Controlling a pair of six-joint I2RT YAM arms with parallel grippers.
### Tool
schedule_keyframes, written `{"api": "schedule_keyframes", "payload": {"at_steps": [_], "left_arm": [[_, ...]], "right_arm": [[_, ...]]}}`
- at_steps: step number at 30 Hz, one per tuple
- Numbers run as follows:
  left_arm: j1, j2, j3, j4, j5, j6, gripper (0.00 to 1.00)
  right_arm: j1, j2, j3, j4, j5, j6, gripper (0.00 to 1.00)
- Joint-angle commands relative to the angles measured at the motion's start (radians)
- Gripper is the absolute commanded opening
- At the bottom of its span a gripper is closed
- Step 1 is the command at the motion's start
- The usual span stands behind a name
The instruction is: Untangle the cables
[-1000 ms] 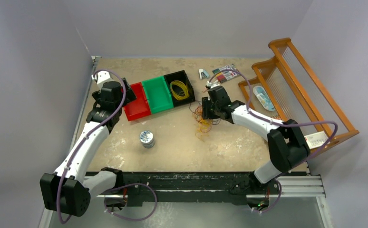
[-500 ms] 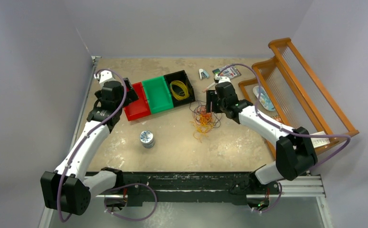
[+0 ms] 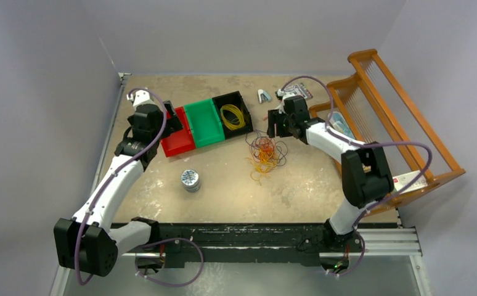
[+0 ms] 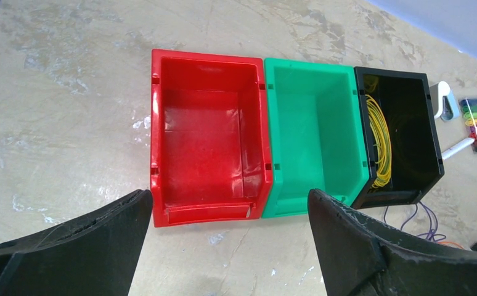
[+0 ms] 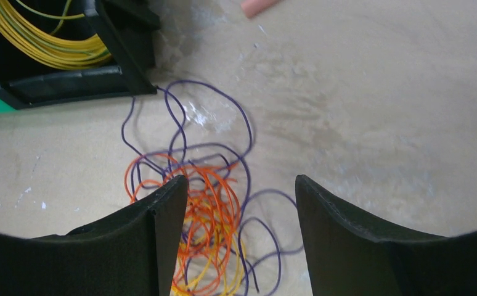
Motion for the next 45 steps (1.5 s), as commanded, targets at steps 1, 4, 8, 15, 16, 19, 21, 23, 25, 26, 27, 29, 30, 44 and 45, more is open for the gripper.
{"api": "schedule_keyframes", "payload": {"at_steps": [1, 4, 8, 15, 16, 19, 21, 23, 25, 26, 27, 29, 30, 44, 45], "left_arm": [[-0.003, 0.001, 0.008, 0.046, 0.031, 0.019, 0.96], [-0.003, -0.003, 0.008, 0.042, 0.023, 0.023, 0.96], [-0.003, -0.004, 0.009, 0.039, 0.019, 0.026, 0.96], [-0.003, -0.005, 0.010, 0.036, 0.015, 0.027, 0.96], [-0.003, -0.003, 0.009, 0.036, 0.016, 0.027, 0.96], [-0.003, -0.002, 0.009, 0.038, 0.017, 0.026, 0.96], [-0.003, -0.003, 0.010, 0.038, 0.020, 0.026, 0.96], [-0.003, -0.003, 0.010, 0.036, 0.021, 0.027, 0.96], [-0.003, -0.005, 0.008, 0.036, 0.021, 0.026, 0.95], [-0.003, -0.005, 0.007, 0.036, 0.020, 0.026, 0.95], [-0.003, -0.005, 0.008, 0.035, 0.021, 0.026, 0.95], [-0.003, -0.005, 0.009, 0.036, 0.021, 0.026, 0.95], [-0.003, -0.005, 0.008, 0.036, 0.021, 0.026, 0.95], [-0.003, -0.002, 0.004, 0.044, 0.035, 0.014, 0.95], [-0.003, -0.003, 0.003, 0.045, 0.036, 0.011, 0.95]], "right_arm": [[0.000, 0.092, 0.131, 0.056, -0.147, -0.108, 0.67], [0.001, 0.160, 0.193, 0.053, -0.179, -0.160, 0.67], [0.001, 0.239, 0.254, 0.056, -0.192, -0.177, 0.65], [0.003, 0.310, 0.279, 0.061, -0.241, -0.193, 0.59], [0.006, 0.317, 0.282, 0.060, -0.248, -0.195, 0.59], [0.011, 0.333, 0.280, 0.068, -0.257, -0.194, 0.58], [0.016, 0.339, 0.279, 0.072, -0.256, -0.191, 0.55], [0.018, 0.343, 0.274, 0.075, -0.251, -0.186, 0.49], [0.020, 0.342, 0.269, 0.074, -0.246, -0.180, 0.43], [0.020, 0.341, 0.267, 0.070, -0.244, -0.177, 0.41], [0.022, 0.338, 0.261, 0.066, -0.241, -0.176, 0.38], [0.023, 0.328, 0.245, 0.055, -0.233, -0.174, 0.34], [0.024, 0.321, 0.234, 0.050, -0.230, -0.174, 0.32], [0.037, 0.131, 0.040, -0.013, -0.224, -0.175, 0.11], [0.037, 0.112, 0.033, -0.020, -0.222, -0.176, 0.11]]}}
